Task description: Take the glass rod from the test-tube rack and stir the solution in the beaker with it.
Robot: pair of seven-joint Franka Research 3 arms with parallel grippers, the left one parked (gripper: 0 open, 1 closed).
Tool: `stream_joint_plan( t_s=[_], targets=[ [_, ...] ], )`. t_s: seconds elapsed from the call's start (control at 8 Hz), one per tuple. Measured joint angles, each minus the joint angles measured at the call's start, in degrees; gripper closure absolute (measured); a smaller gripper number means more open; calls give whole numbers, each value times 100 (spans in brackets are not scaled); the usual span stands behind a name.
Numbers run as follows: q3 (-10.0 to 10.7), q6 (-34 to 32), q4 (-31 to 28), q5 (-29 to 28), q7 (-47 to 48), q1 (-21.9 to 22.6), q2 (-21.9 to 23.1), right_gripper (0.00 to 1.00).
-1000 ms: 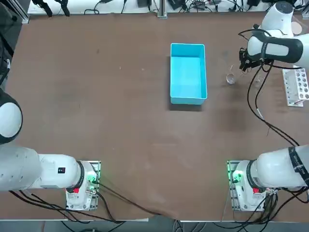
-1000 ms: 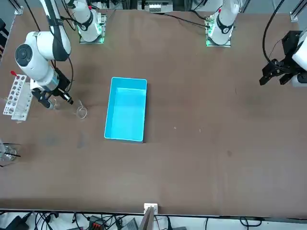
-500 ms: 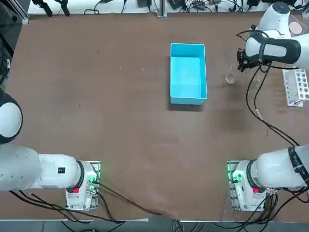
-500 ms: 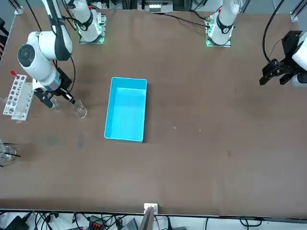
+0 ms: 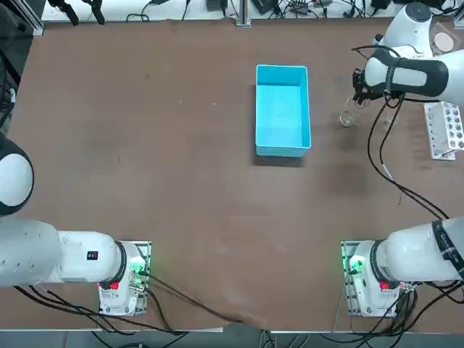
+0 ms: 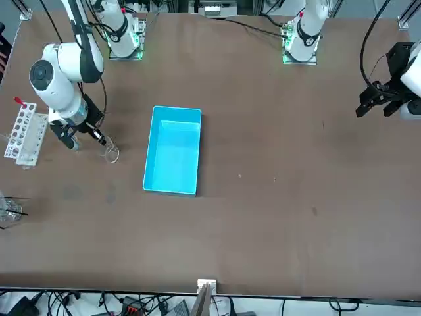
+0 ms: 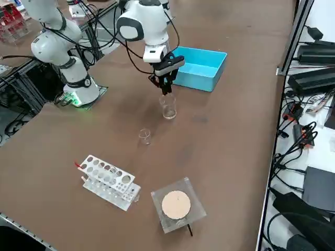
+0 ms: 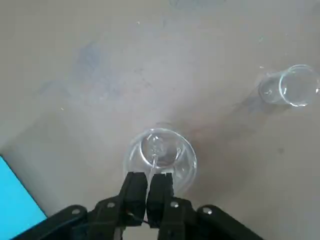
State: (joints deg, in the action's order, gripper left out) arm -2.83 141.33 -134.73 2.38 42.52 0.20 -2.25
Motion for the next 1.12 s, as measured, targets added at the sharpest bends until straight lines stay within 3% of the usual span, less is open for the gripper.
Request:
stream_joint_plan(
  t_s=[0.38, 1.12],
  targets=[
    [-3, 577, 4, -108, 231, 35, -248, 94],
    [94, 664, 26, -110, 242, -75, -289, 94]
  ],
)
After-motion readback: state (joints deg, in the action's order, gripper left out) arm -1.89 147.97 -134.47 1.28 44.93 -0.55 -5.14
